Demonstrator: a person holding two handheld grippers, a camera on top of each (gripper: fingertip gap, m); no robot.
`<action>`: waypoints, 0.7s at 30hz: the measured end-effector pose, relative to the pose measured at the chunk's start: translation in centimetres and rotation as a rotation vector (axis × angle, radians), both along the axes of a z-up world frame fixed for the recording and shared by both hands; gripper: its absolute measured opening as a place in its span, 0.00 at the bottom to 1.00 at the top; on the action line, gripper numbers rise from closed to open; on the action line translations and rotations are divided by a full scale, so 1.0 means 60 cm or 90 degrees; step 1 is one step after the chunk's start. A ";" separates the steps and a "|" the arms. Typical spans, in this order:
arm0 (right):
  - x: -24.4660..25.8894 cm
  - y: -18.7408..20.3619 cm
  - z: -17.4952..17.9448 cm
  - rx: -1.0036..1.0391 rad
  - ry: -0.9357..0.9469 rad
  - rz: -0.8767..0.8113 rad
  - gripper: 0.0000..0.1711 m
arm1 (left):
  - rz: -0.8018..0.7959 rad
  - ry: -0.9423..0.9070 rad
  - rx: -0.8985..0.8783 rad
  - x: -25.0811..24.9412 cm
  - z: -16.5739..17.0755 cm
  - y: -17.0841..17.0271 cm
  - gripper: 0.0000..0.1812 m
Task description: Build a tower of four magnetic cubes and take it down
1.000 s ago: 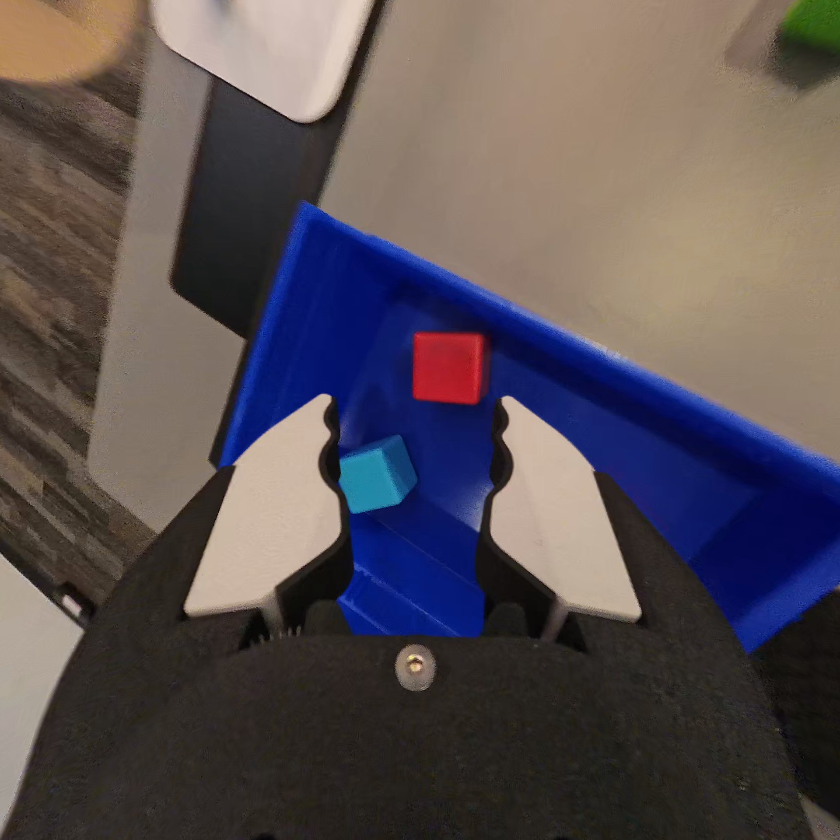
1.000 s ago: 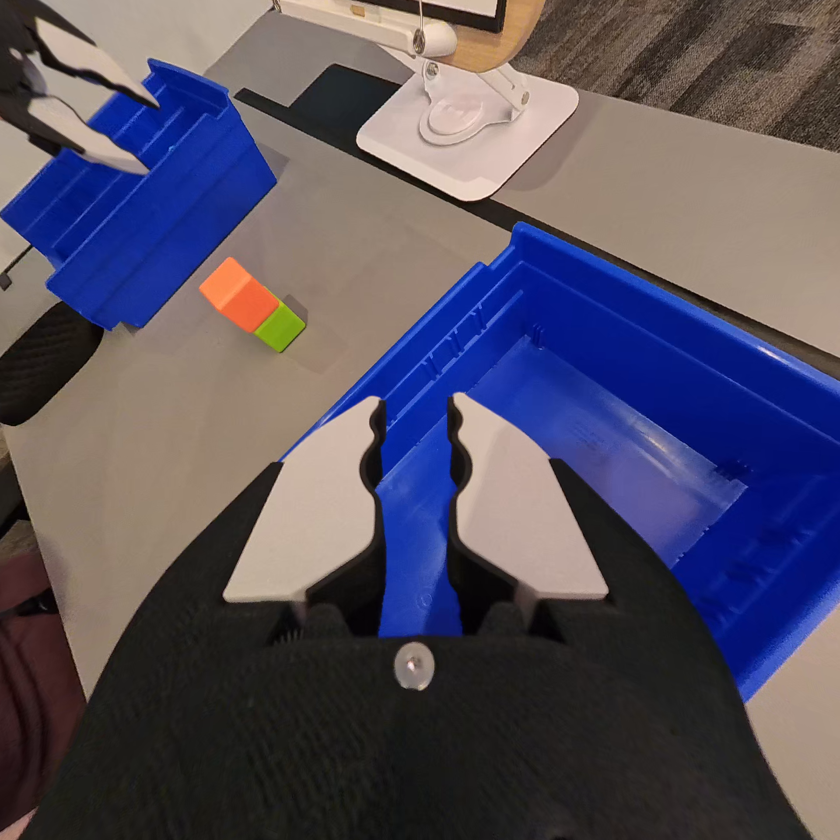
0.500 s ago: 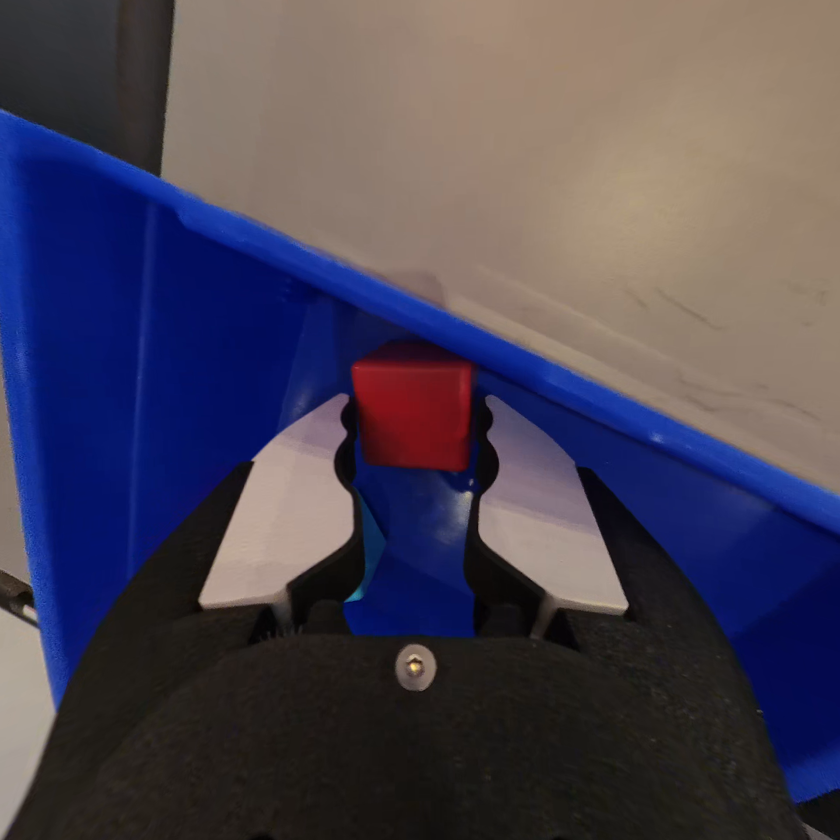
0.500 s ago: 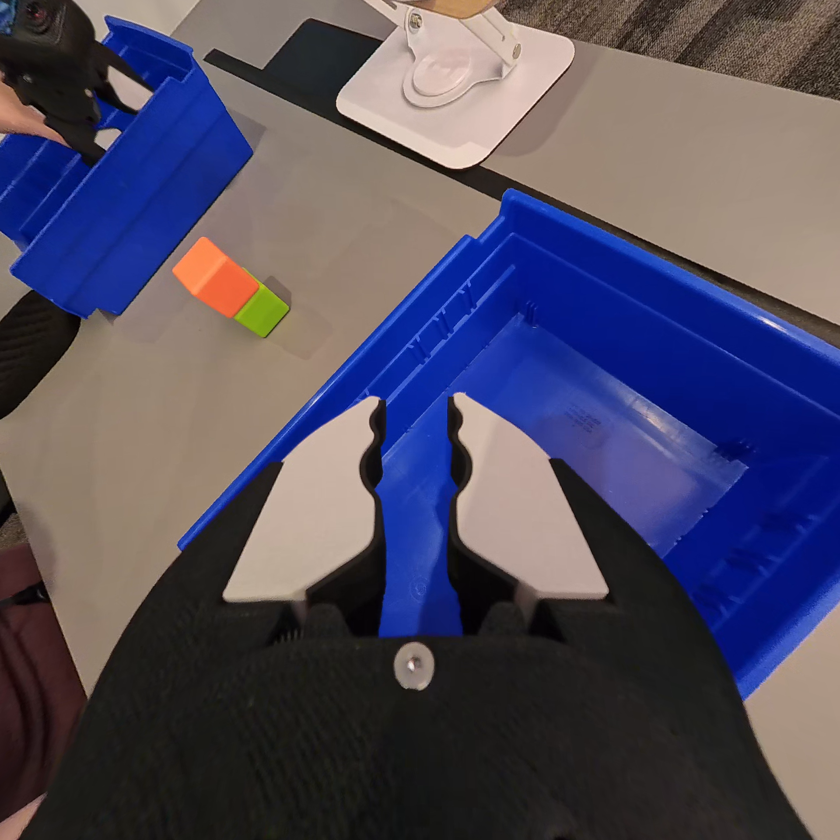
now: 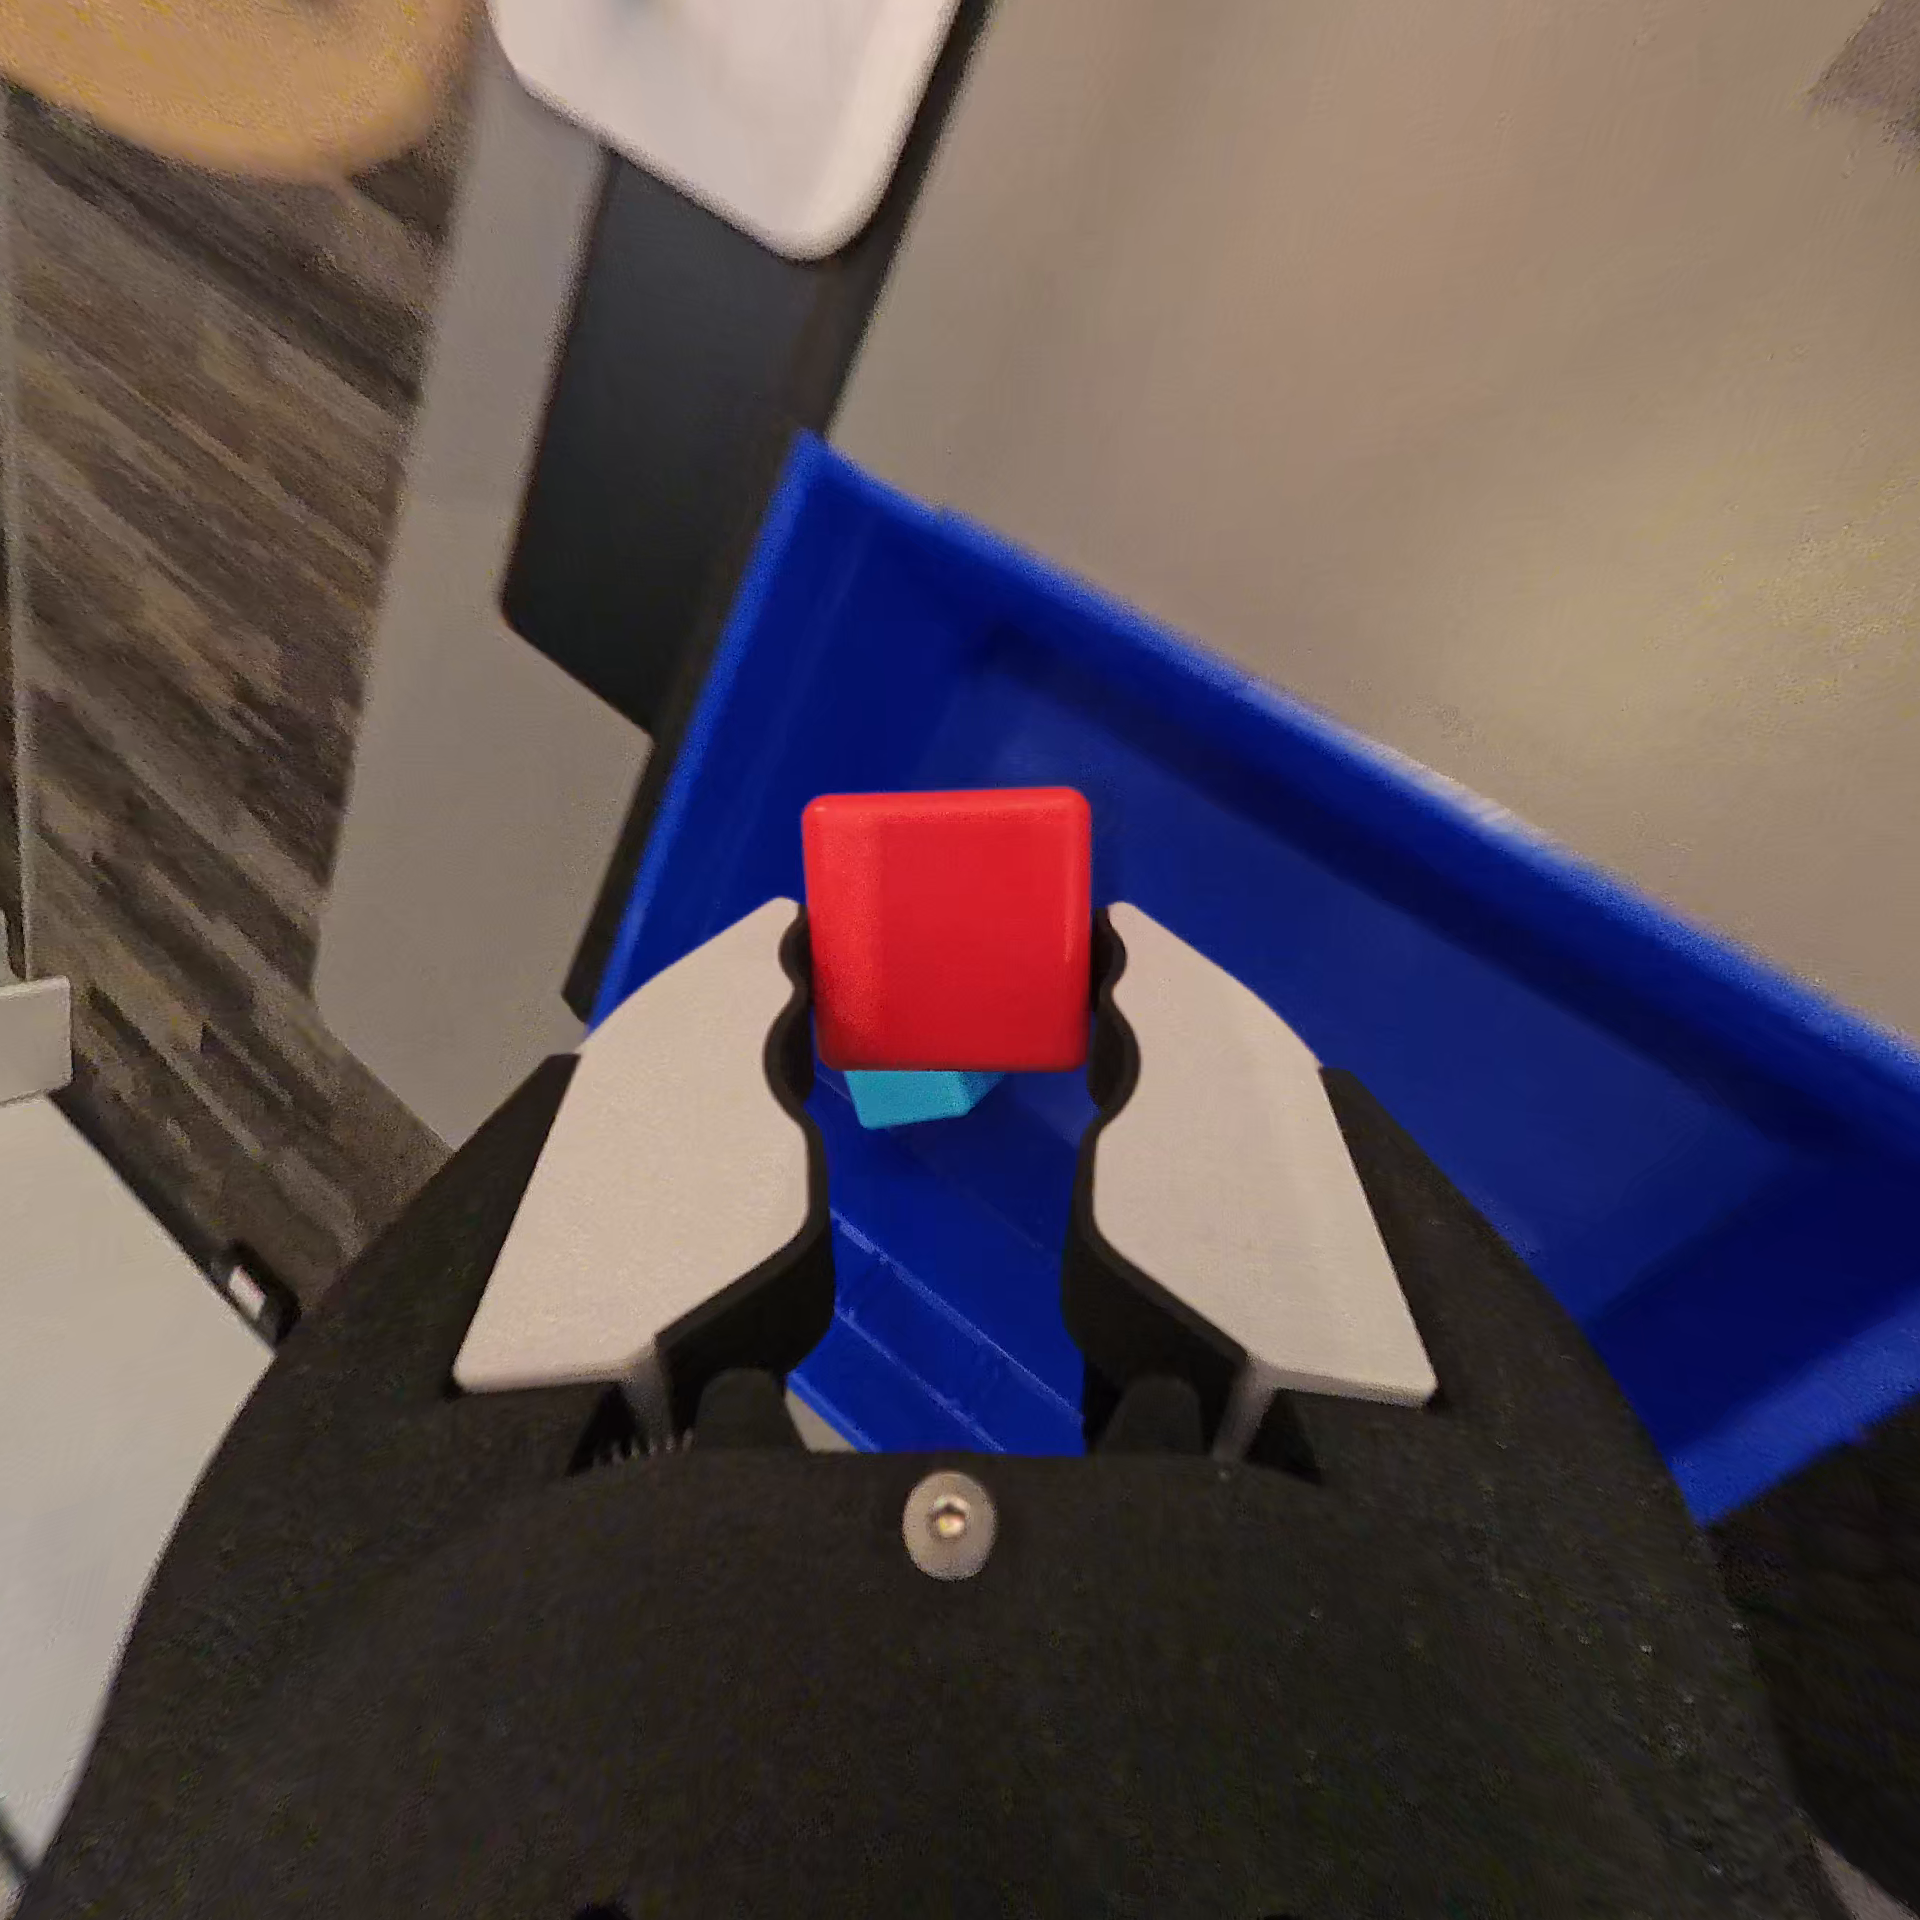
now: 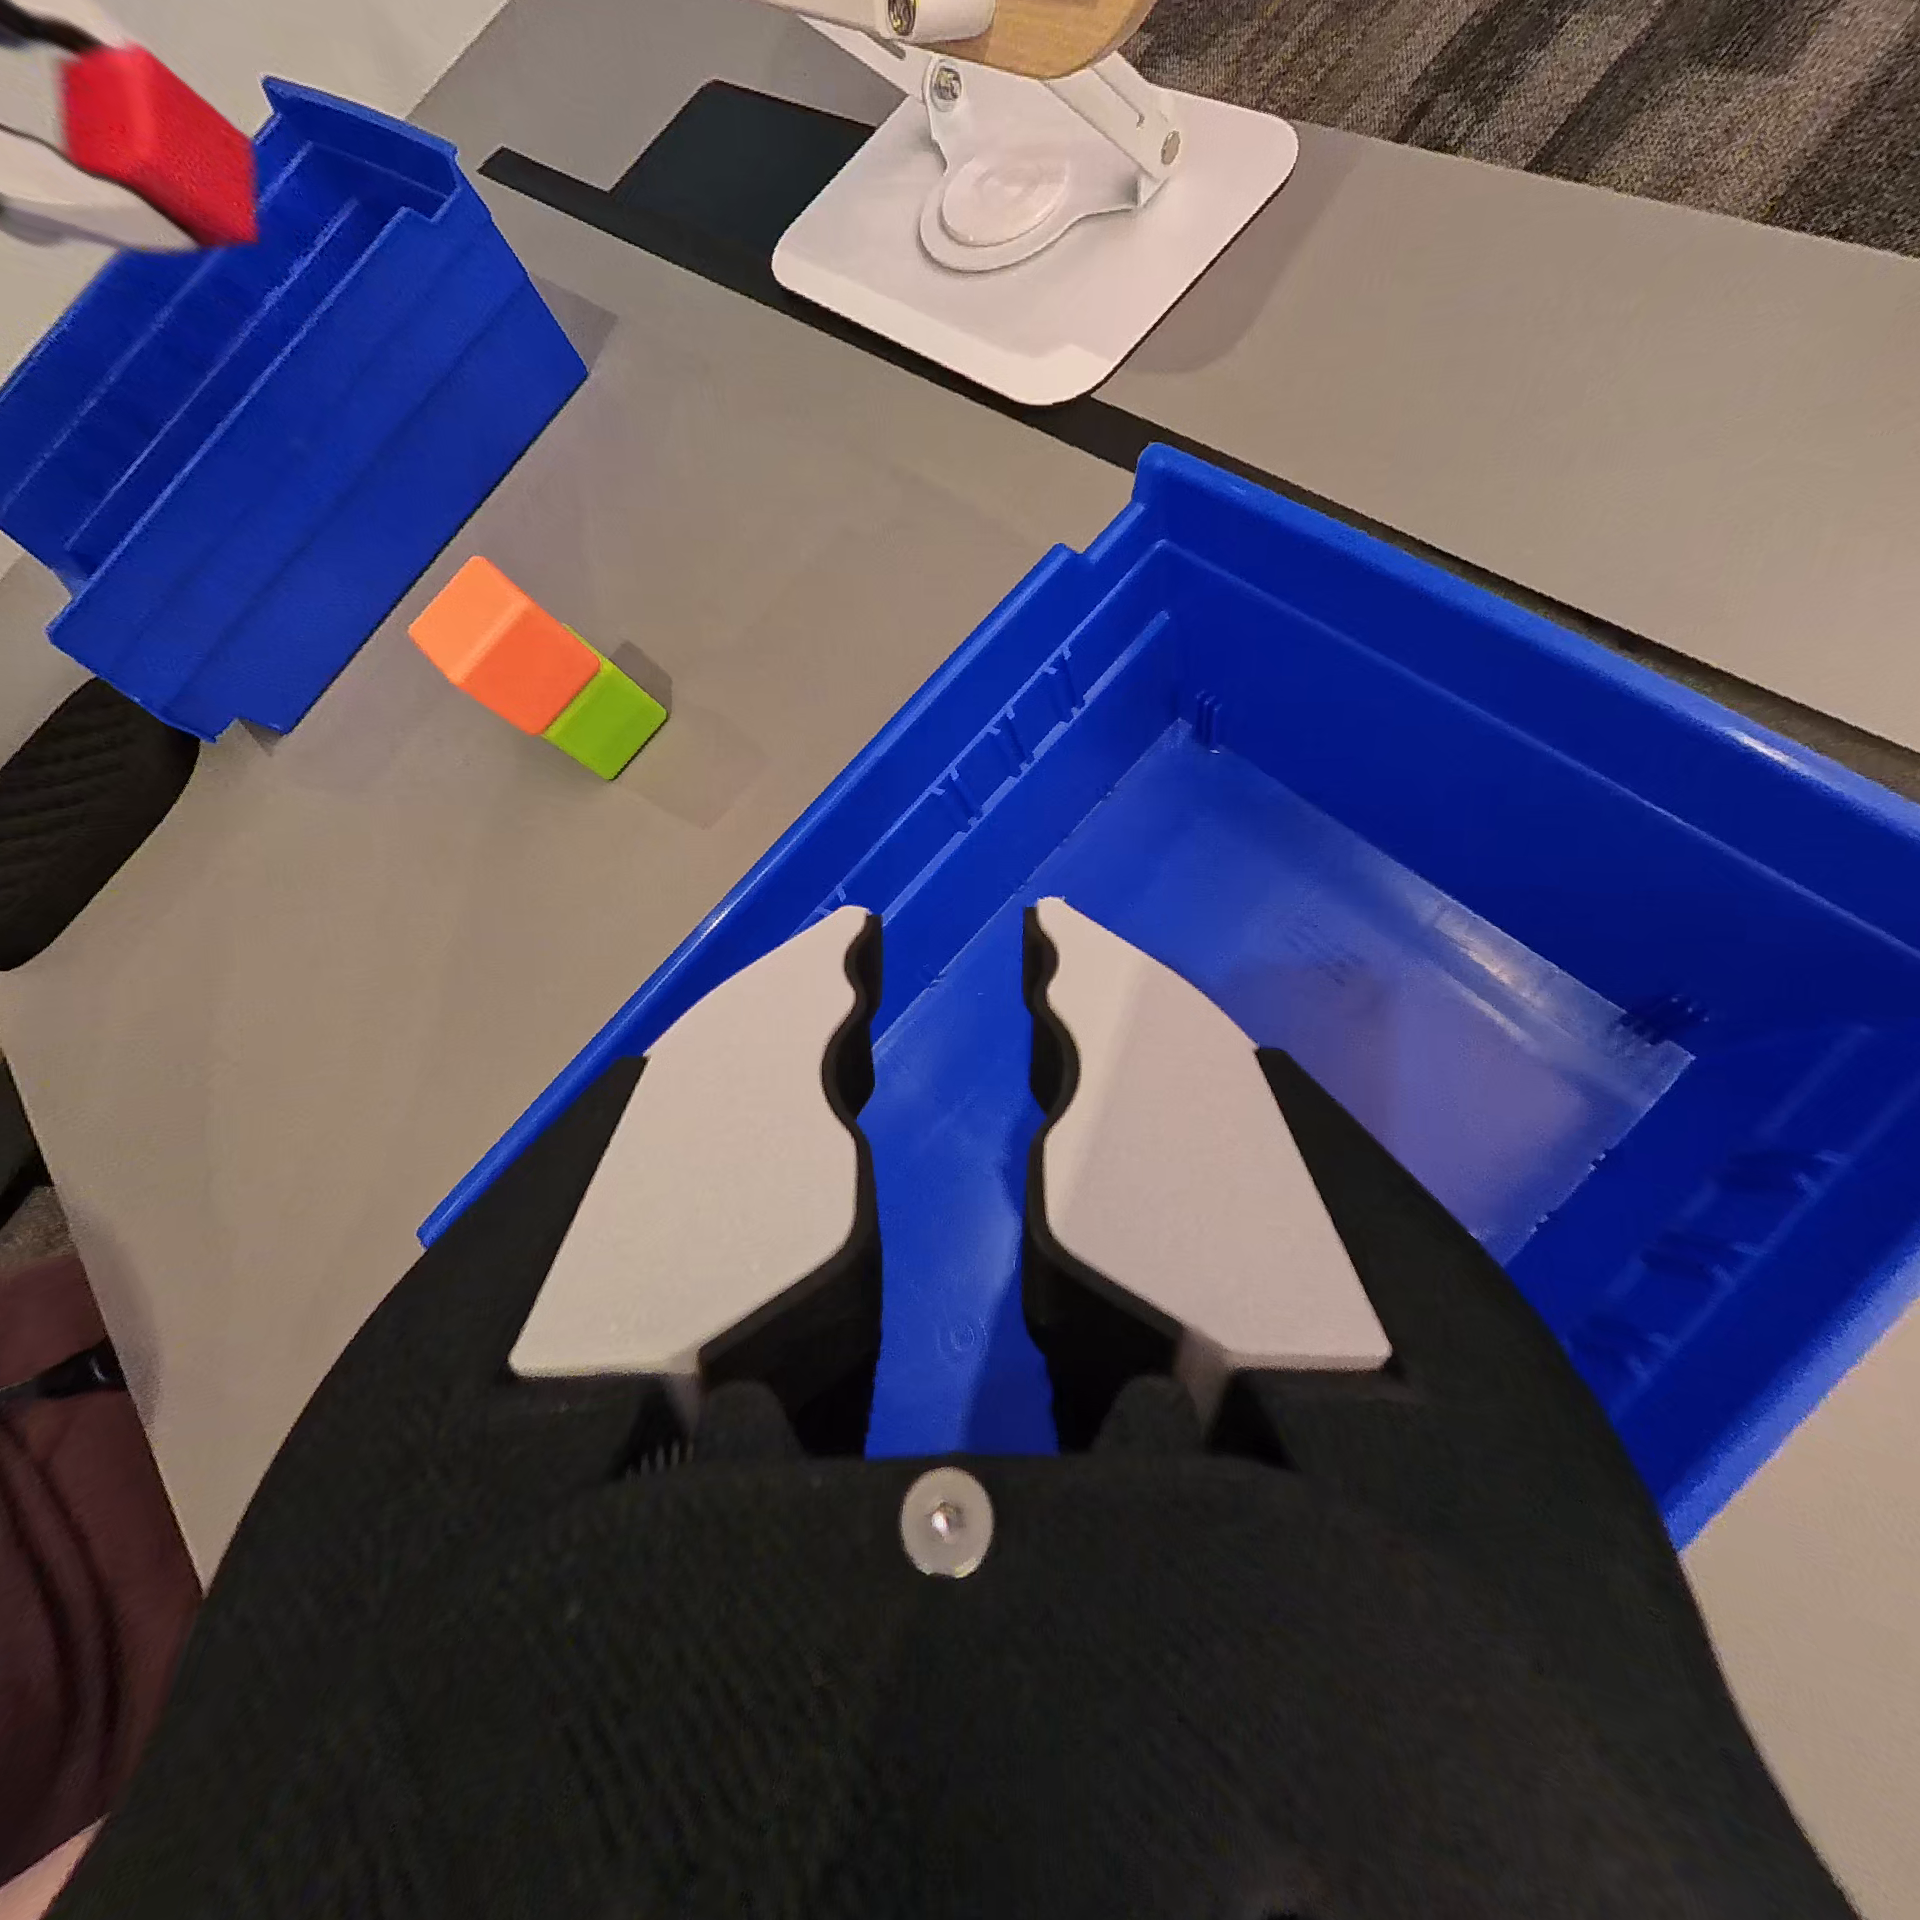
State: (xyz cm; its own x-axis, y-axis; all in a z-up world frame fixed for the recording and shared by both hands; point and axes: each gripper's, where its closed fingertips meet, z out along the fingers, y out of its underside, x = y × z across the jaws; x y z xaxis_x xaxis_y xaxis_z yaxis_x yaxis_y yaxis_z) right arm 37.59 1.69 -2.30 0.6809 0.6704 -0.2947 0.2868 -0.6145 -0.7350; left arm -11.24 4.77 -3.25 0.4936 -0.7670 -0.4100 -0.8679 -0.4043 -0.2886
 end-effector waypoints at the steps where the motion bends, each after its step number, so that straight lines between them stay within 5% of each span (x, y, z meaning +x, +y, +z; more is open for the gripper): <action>1: 0.001 0.000 0.001 0.000 -0.002 -0.001 0.16 | -0.011 -0.030 0.013 0.023 0.029 -0.008 0.28; 5: -0.005 0.000 0.005 0.006 -0.004 0.005 0.16 | -0.157 -0.115 0.009 0.173 0.088 -0.069 0.27; 10: -0.009 -0.007 0.004 0.008 -0.009 0.017 0.16 | -0.307 -0.088 -0.040 0.323 0.037 -0.118 0.27; 21: 0.002 -0.009 -0.002 0.000 0.005 0.013 0.16 | -0.356 -0.082 -0.134 0.409 -0.041 -0.112 0.27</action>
State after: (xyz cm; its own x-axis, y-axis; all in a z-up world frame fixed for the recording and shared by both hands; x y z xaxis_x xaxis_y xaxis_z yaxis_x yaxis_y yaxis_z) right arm 37.70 1.16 -2.40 0.6645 0.6844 -0.3000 0.2936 -0.6084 -0.7373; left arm 13.28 -1.93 -5.73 0.0274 -0.9824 -0.1850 -0.9286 0.0434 -0.3685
